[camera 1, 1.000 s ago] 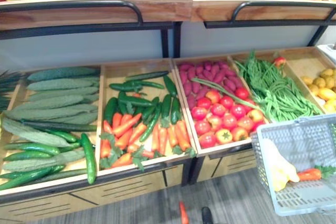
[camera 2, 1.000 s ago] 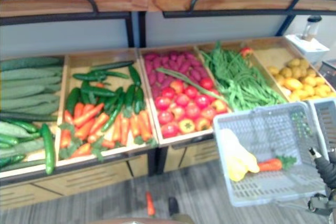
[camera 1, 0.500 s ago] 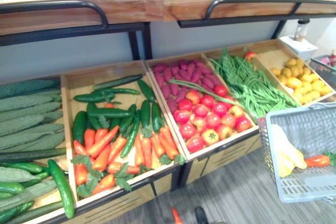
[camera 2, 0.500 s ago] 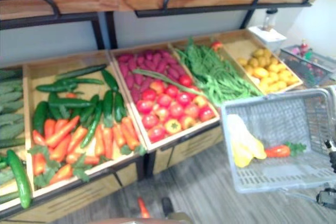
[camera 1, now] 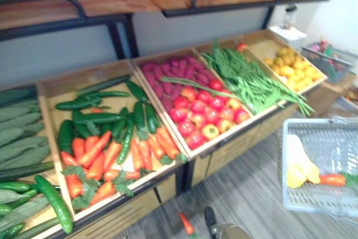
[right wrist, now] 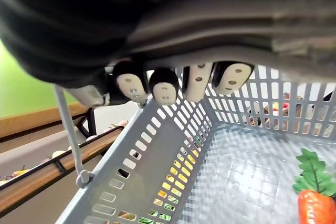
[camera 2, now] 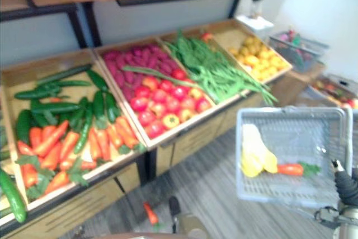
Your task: Pick vegetable in the basket
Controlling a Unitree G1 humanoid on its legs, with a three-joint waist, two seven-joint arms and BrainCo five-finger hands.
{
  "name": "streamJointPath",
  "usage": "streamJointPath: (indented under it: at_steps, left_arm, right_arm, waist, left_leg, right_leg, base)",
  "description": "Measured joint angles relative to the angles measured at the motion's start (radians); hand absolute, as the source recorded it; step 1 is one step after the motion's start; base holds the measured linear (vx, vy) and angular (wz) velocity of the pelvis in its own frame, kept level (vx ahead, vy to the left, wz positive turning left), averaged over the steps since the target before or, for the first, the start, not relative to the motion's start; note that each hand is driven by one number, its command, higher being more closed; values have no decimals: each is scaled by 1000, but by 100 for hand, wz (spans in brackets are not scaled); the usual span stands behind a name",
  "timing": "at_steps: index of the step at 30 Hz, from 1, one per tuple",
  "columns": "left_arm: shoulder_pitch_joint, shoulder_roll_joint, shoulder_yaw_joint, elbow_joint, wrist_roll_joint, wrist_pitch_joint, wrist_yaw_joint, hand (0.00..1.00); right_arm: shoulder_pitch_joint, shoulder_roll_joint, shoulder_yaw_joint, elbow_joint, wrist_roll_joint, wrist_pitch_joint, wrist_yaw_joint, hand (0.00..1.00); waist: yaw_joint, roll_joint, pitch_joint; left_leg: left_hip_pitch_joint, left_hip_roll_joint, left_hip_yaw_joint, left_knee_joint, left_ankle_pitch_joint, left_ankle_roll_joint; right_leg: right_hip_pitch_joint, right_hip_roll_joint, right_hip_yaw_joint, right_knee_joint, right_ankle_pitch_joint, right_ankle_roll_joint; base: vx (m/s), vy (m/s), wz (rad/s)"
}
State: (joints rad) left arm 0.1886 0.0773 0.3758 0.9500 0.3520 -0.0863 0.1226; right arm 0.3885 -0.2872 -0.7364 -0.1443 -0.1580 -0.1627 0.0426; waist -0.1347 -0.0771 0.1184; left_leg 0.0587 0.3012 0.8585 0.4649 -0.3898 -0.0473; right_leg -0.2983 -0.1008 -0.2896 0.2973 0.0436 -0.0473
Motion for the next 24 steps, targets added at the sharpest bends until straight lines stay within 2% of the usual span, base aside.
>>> streamJointPath:
  at_steps: [1, 2, 5, 6, 7, 8, 9, 10, 11, 12, 15, 16, 18, 19, 20, 21, 22, 23, 24]
  left_arm:
    - [-3, 7, -12, 1, 9, 0, -1, 0]
    - [-6, 10, -20, 6, 17, 2, -3, 0]
    - [-4, 20, -40, 7, 17, 3, -3, 0]
    - [-5, 28, -60, 9, 15, 2, -1, 0]
    - [-10, 35, -64, 15, 15, 3, 0, 0]
    - [-20, 30, -70, 44, 14, 2, 0, 0]
    - [-22, 24, -77, 50, 14, 3, 0, 0]
    - [-24, 11, -85, 59, 13, -1, 1, 0]
    - [-28, 24, -91, 56, 11, 0, 1, 0]
    - [-32, 42, -92, 61, 4, 9, 9, 0]
    - [-16, 34, -87, 80, -14, 10, 19, 0]
    - [-18, 34, -80, 84, -21, 10, 22, 0]
    - [-18, 30, -45, 87, -34, 11, 32, 0]
    - [-17, 24, -38, 87, -36, 11, 35, 0]
    - [-15, 21, -19, 88, -46, 11, 49, 0]
    - [-8, 7, -12, 85, -73, 11, 68, 0]
    - [-5, 5, -13, 87, -76, 10, 76, 0]
    - [-6, -1, -16, 88, -79, 8, 87, 0]
    - [-3, -13, -21, 87, -104, 2, 93, 0]
  right_arm:
    - [-15, -3, 12, 6, -1, 0, -1, 100]
    - [-29, -8, 37, 17, -1, 0, -2, 100]
    - [-89, -12, 101, 53, -1, -1, -2, 100]
    - [-123, -12, 140, 71, 0, -2, -5, 100]
    - [-136, -14, 154, 79, 0, -2, -7, 100]
    - [-155, -12, 176, 90, -1, -1, -8, 100]
    - [-159, -10, 186, 91, 0, -1, -10, 100]
    - [-161, -7, 196, 90, 1, -3, -16, 100]
    - [-157, -4, 197, 92, 2, -4, -21, 100]
    - [-173, -12, 221, 116, 1, -4, -22, 100]
    - [-155, -3, 312, 128, 1, 3, -21, 100]
    - [-146, 3, 320, 128, 1, 3, -21, 100]
    - [-109, 41, 322, 126, 1, 3, -22, 100]
    - [-100, 46, 322, 126, 1, 3, -23, 100]
    - [-91, 59, 328, 126, 1, 3, -31, 100]
    - [-88, 60, 355, 128, 1, 2, -40, 100]
    - [-89, 61, 373, 133, 2, -1, -45, 100]
    - [-102, 63, 405, 166, 2, -8, -62, 100]
    - [-121, 67, 442, 210, 2, -8, -69, 100]
  waist:
    - [0, -3, 5]
    - [2, -3, 7]
    - [5, -13, 4]
    - [5, -24, 3]
    - [3, -21, 5]
    - [11, -6, -1]
    - [16, 7, -11]
    - [29, 31, -38]
    - [21, 5, -33]
    - [29, -17, -29]
    - [35, 20, -41]
    - [35, 25, -41]
    - [31, 30, -42]
    - [32, 31, -42]
    - [34, 35, -40]
    - [41, 39, -38]
    - [47, 30, -31]
    - [58, 37, -29]
    - [72, 42, -27]
  left_leg:
    - [1, -1, 18, -10, 11, 3]
    - [0, -2, 42, -37, 37, 12]
    - [11, 1, 98, -75, 85, 7]
    - [12, 10, 127, -69, 97, -5]
    - [12, 11, 132, -68, 102, -8]
    - [2, 4, 136, -105, 125, -8]
    - [-11, 2, 147, -140, 144, -5]
    - [-34, 11, 178, -174, 177, -16]
    - [-38, -1, 182, -160, 188, -19]
    - [-38, 5, 208, -112, 187, -20]
    - [-32, 109, 221, -48, 216, -1]
    - [-31, 135, 220, -20, 221, 0]
    - [-31, 224, 203, 100, 270, -5]
    - [-29, 238, 194, 128, 288, -5]
    - [-23, 257, 163, 183, 325, -3]
    - [-44, 248, 53, 231, 371, 1]
    - [-76, 229, -37, 248, 346, -9]
    - [-115, 143, -223, 248, 247, -27]
    - [-139, 57, -369, 225, 186, -26]
  right_leg:
    - [1, -36, -82, 77, -54, -1]
    - [15, -93, -171, 195, -130, -2]
    - [79, -189, -211, 314, -198, 3]
    - [73, -201, -209, 316, -205, 12]
    - [71, -185, -210, 301, -199, 20]
    - [74, -123, -174, 214, -174, 59]
    - [81, -92, -147, 142, -160, 85]
    - [71, -81, -114, 120, -202, 85]
    - [63, -124, -119, 183, -259, 87]
    - [78, -116, -114, 134, -302, 108]
    - [146, 0, -90, -18, -219, 66]
    - [162, 22, -87, -50, -205, 60]
    - [235, 83, -61, -183, -141, 45]
    - [248, 90, -49, -204, -130, 43]
    - [271, 96, -11, -235, -110, 42]
    - [286, 96, 49, -251, -100, 40]
    - [284, 91, 86, -250, -99, 40]
    - [283, 79, 163, -254, -89, 42]
    - [284, 72, 239, -272, -83, 33]
  base:
    - [-163, 10, -79]
    - [-101, -12, -59]
    - [-73, -99, -72]
    - [-77, -182, -65]
    - [-126, -217, -73]
    - [-144, -168, -56]
    - [-153, -233, -64]
    - [-60, -182, -33]
    - [9, -316, -44]
    - [44, -249, -42]
    - [53, -202, -64]
    - [29, -160, -46]
    - [22, -138, -49]
    - [9, -83, -68]
    - [6, -42, -94]
    - [0, -10, -109]
    - [-12, 68, -137]
    - [-30, 126, -164]
    - [-35, 141, -172]
